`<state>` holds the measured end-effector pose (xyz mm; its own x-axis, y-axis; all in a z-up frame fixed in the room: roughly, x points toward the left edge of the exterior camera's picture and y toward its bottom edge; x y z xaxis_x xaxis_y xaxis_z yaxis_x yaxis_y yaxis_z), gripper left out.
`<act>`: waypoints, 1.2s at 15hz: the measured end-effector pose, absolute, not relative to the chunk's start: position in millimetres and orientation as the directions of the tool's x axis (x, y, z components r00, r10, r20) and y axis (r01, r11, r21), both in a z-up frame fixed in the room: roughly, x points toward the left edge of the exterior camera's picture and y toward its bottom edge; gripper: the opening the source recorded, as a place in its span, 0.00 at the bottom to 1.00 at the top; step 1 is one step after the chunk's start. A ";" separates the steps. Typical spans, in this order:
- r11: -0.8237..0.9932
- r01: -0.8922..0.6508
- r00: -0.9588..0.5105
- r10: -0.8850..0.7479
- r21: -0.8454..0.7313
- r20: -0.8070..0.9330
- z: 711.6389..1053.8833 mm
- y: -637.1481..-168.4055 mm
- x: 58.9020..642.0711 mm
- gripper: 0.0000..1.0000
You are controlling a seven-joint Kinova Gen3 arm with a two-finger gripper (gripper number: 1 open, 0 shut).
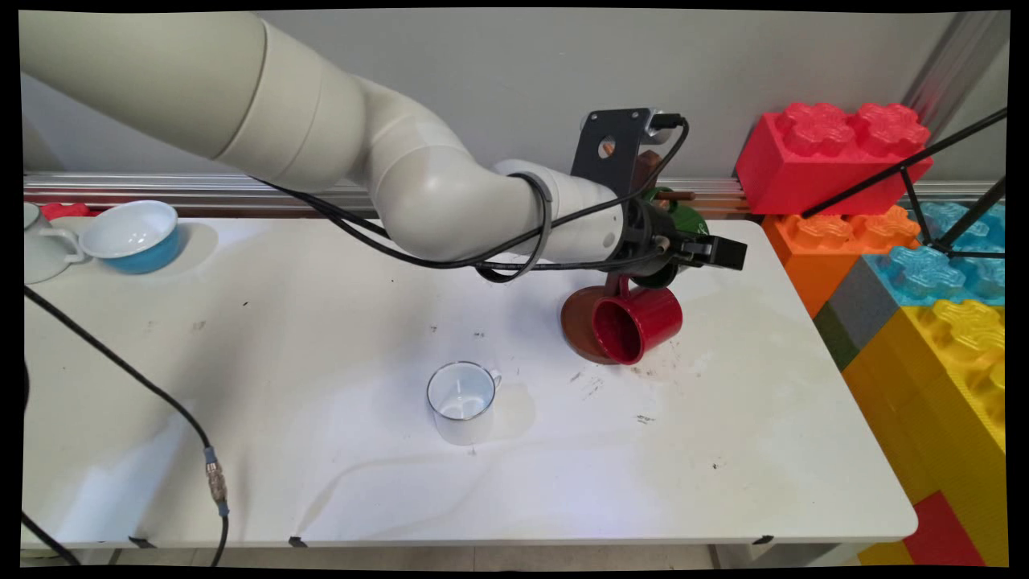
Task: Pick up the green mug from the rack, then place the picked object on the table
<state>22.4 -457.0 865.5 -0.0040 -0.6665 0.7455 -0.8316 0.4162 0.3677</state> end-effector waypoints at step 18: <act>0.375 -0.841 0.039 -0.678 0.390 0.734 860.5 -457.3 31.8 0.00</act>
